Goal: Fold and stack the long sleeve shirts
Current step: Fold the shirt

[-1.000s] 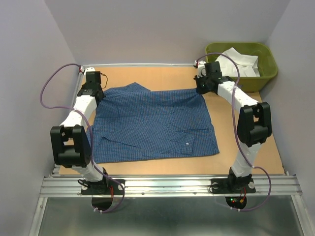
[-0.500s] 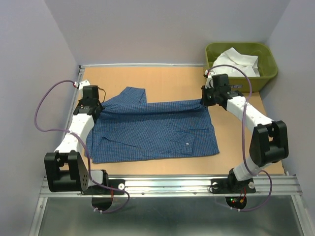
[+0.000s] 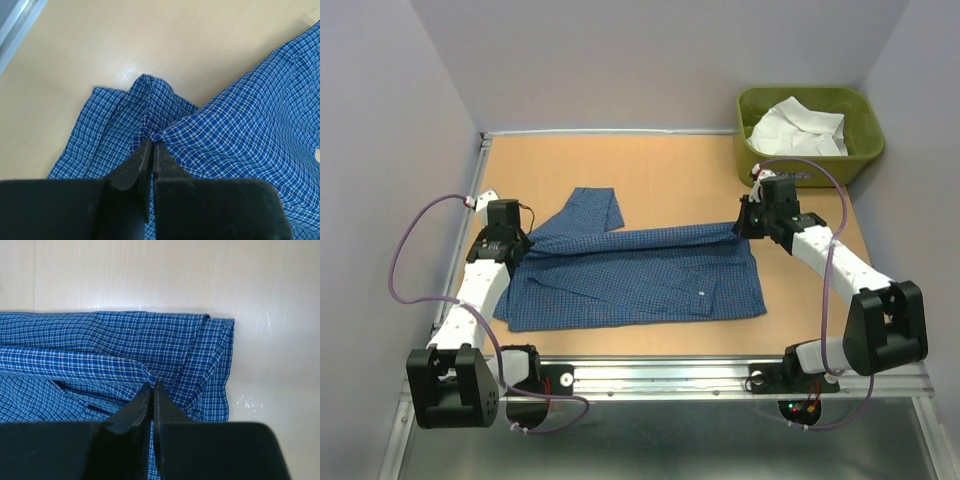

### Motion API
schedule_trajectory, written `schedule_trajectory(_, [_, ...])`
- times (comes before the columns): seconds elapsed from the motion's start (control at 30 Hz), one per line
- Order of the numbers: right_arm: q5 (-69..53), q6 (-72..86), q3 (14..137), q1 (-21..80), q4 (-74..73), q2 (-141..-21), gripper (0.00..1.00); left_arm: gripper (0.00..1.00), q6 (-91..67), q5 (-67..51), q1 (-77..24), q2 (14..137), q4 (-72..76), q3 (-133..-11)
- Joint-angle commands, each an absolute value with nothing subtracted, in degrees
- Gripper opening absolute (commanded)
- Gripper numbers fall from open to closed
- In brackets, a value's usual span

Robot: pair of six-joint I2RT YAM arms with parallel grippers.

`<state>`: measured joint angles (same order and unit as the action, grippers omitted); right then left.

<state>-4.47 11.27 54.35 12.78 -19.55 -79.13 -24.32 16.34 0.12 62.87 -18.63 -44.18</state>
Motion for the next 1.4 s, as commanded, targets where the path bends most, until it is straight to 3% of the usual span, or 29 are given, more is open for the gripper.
schedule_trajectory(0.0, [-2.2, 14.5, 50.3, 12.3, -16.9, -76.1, 0.04, 0.00, -30.7, 19.8, 0.8, 61.4, -23.1, -41.8])
schedule_trajectory(0.23, [-2.1, 19.5, 44.7, 12.3, -16.6, -72.8, 0.08, 0.00, -34.7, 19.7, 0.8, 60.6, -23.7, -39.7])
schedule_trajectory(0.37, [-1.7, 23.5, 40.5, 12.3, -16.5, -68.7, 0.11, 0.06, -37.5, 21.3, 0.8, 58.4, -25.0, -39.5])
schedule_trajectory(0.53, [-3.3, 24.7, 38.1, 12.3, -16.7, -63.0, 0.28, 0.16, -39.2, 23.6, 0.8, 52.7, -24.8, -38.4])
schedule_trajectory(0.63, [-4.4, 25.0, 38.8, 12.3, -16.7, -59.5, 0.43, 0.32, -38.5, 23.3, 0.8, 49.2, -24.5, -38.8])
schedule_trajectory(0.67, [-4.8, 24.9, 39.5, 12.3, -16.7, -58.9, 0.49, 0.47, -37.4, 22.4, 0.8, 48.0, -24.0, -39.2])
schedule_trajectory(0.77, [-7.5, 23.6, 43.0, 12.2, -16.6, -59.2, 0.62, 0.61, -34.1, 19.4, 0.8, 46.3, -22.9, -40.3])
schedule_trajectory(0.87, [-11.5, 22.2, 47.6, 12.3, -16.6, -63.7, 0.63, 0.78, -32.2, 17.0, 0.8, 46.0, -21.9, -41.1])
schedule_trajectory(0.97, [-14.2, 21.8, 52.2, 12.5, -16.3, -70.0, 0.63, 0.87, -30.6, 14.7, 0.8, 46.7, -19.9, -40.9])
schedule_trajectory(1.37, [-15.8, 16.7, 64.5, 20.5, -16.6, -92.0, 0.63, 0.93, -24.8, 5.2, 0.6, 60.1, -15.6, -41.5])
